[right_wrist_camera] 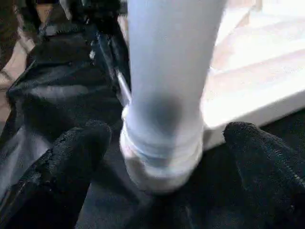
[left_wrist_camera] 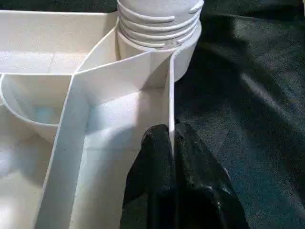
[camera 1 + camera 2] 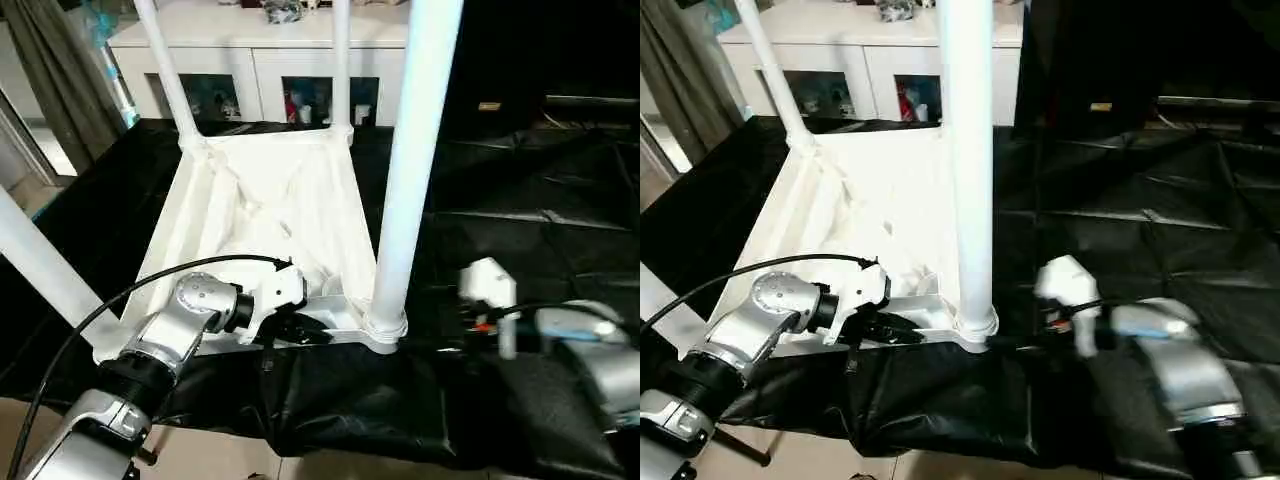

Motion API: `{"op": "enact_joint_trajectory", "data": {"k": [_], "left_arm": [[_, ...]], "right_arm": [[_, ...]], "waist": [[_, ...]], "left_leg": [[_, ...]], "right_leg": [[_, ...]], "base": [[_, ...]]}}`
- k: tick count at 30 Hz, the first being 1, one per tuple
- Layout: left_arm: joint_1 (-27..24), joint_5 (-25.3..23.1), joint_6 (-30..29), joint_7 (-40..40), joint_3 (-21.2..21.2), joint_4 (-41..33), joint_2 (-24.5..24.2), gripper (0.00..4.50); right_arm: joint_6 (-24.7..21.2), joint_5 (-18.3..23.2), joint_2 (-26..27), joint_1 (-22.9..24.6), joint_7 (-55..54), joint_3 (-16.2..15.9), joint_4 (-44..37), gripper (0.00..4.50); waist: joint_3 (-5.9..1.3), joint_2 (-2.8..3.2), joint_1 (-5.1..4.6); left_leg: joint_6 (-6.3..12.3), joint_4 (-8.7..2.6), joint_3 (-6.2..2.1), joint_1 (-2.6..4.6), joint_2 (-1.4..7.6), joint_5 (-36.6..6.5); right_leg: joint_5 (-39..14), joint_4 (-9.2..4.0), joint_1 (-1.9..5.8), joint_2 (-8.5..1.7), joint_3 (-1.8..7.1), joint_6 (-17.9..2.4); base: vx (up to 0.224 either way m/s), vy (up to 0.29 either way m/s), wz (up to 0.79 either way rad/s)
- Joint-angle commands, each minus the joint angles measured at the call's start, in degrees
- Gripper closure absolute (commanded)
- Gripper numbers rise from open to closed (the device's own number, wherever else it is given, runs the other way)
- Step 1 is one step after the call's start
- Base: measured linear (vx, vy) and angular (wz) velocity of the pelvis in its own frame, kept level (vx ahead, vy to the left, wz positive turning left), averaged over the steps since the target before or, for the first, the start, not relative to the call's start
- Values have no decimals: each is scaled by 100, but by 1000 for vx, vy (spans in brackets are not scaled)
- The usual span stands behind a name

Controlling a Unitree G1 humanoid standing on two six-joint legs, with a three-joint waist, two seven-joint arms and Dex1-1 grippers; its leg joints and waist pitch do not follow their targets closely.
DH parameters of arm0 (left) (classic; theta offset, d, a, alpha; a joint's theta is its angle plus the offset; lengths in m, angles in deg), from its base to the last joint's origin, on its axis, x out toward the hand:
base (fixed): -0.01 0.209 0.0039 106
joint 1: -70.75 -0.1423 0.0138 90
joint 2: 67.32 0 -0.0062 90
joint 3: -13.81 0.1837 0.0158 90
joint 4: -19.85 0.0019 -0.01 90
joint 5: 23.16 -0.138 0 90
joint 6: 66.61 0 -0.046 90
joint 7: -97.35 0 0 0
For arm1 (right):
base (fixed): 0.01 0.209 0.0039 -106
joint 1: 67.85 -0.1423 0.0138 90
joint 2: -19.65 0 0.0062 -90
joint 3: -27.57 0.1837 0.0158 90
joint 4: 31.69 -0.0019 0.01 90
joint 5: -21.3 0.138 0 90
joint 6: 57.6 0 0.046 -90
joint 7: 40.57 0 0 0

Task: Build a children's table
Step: Rotate leg to tighten

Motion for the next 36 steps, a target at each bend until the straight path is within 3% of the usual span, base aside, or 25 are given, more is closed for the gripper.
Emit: {"op": "enact_joint_trajectory", "data": {"k": [1, 2, 5, 6, 9, 10, 11, 18, 20, 27, 30, 31, 36], "left_arm": [[-139, 158, -62, 133, -145, 63, 51, 450], [-159, 153, -63, 141, -141, 52, 52, 450], [-195, 140, -58, 172, -157, 49, 68, 450], [-200, 136, -58, 176, -162, 50, 72, 450], [-204, 131, -60, 193, -183, 49, 82, 450], [-212, 107, -64, 193, -208, 40, 88, 450], [-220, 90, -65, 202, -234, 34, 92, 450], [-214, 85, -69, 254, -287, 62, 101, 450], [-221, 101, -83, 261, -324, 57, 95, 450], [-267, 128, -151, 491, -443, 32, 221, 450], [-162, -57, -172, 1092, -462, 240, 460, 450], [-27, -115, -246, 1477, -504, 442, 706, 450], [352, -359, -149, 2290, -467, 924, 1341, 450]], "right_arm": [[141, -123, 57, -154, -127, -90, 20, 3], [155, -146, 104, -191, -161, -122, 58, 3], [165, -216, 222, -331, -271, -209, 251, 3], [177, -242, 243, -369, -297, -235, 312, 3], [153, -298, 265, -424, -294, -292, 410, 19], [161, -368, 309, -480, -339, -307, 514, 19], [176, -417, 376, -567, -386, -321, 660, 19], [237, -417, 463, -693, -328, -405, 860, 86], [262, -409, 533, -761, -338, -437, 974, 86], [188, -273, 784, -726, -444, -350, 1084, 151], [172, -410, 1075, -667, -1103, -243, 1318, 166], [146, -542, 1346, -682, -1774, -121, 1551, 169], [-71, -740, 2102, -793, -3341, 170, 2052, 172]], "waist": [[-304, -162, 20], [-306, -181, 13], [-317, -166, -1], [-318, -200, -7], [-318, -178, 2], [-319, -219, -2], [-322, -211, 3], [-315, -232, -17], [-307, -225, -25], [-321, -249, -21], [-304, -248, -49], [-305, -259, -53], [-283, -275, -84]], "left_leg": [[85, -460, -211, 113, 274, -2135], [85, -464, -209, 119, 276, -2143], [93, -464, -206, 111, 269, -2103], [104, -464, -201, 107, 273, -2078], [128, -459, -193, 116, 273, -2047], [141, -457, -183, 114, 274, -2035], [151, -454, -185, 112, 273, -1990], [140, -459, -188, 105, 272, -2027], [133, -463, -191, 106, 270, -2069], [177, -457, -180, 98, 273, -1919], [120, -463, -177, 112, 264, -2015], [63, -459, -174, 132, 253, -2049], [-87, -472, -208, 184, 225, -2365]], "right_leg": [[-2678, -581, 148, -322, 175, -1024], [-2686, -584, 144, -314, 175, -1010], [-2558, -569, 147, -315, 184, -1047], [-2528, -570, 145, -314, 185, -1049], [-2464, -565, 141, -312, 192, -1075], [-2449, -570, 138, -307, 195, -1074], [-2412, -558, 141, -314, 195, -1090], [-2554, -568, 137, -317, 195, -1030], [-2611, -574, 127, -317, 193, -1020], [-2420, -561, 131, -318, 204, -1058], [-2586, -587, 97, -308, 200, -1026], [-2714, -605, 86, -306, 192, -996], [-3351, -696, 31, -312, 174, -707]], "base": [[0, 0, 0], [0, 0, 0], [0, 0, 0], [0, 0, 0], [0, 0, 0], [0, 0, 0], [0, 0, 0], [0, 0, 0], [0, 0, 0], [0, 0, 0], [0, 0, 0], [0, 0, 0], [0, 0, 0]]}}
